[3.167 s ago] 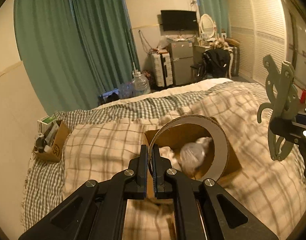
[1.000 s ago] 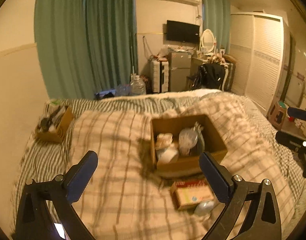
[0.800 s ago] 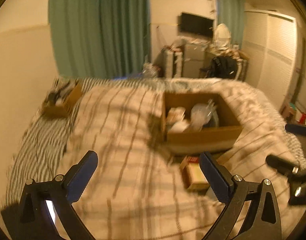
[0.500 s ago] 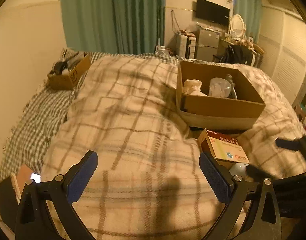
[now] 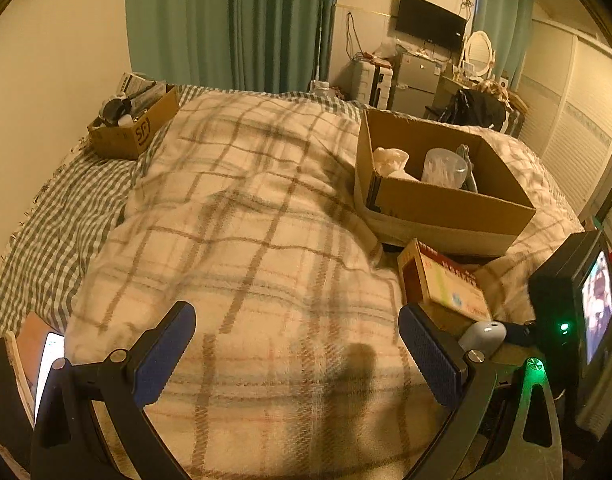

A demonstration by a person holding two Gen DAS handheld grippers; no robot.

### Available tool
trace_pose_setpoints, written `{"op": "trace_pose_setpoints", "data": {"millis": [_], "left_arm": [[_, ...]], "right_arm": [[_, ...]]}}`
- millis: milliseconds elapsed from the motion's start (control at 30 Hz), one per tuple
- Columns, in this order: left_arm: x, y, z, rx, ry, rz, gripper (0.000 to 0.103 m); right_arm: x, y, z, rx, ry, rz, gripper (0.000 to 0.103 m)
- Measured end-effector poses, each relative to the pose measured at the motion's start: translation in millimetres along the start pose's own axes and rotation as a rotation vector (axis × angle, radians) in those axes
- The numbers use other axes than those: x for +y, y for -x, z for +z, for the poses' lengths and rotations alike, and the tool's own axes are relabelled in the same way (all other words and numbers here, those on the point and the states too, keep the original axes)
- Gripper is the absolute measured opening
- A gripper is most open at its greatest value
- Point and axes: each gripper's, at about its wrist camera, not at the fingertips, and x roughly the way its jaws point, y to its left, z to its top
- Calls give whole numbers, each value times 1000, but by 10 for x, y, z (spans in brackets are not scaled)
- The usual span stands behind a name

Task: Organize objects
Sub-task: 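Grasp the white earbud case with the right tool, then grasp the amoxicillin capsule box with the left tool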

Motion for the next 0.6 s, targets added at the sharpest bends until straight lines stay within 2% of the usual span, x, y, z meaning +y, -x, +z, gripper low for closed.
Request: {"op": "trace_pose_setpoints", "data": {"millis": [233,500,600], "left_arm": [[-70,-7,21,15,-27,2,103],[-456,-192,139,81,-64,-77,103],[-667,-277,191,75,-107,-68,103]], "right_arm": [[-209,442,-76,-116,-21,46,54],[-665,975,49,-263,-60,-39,54],[-846,1046,38,-282,-80,-63,54]]}}
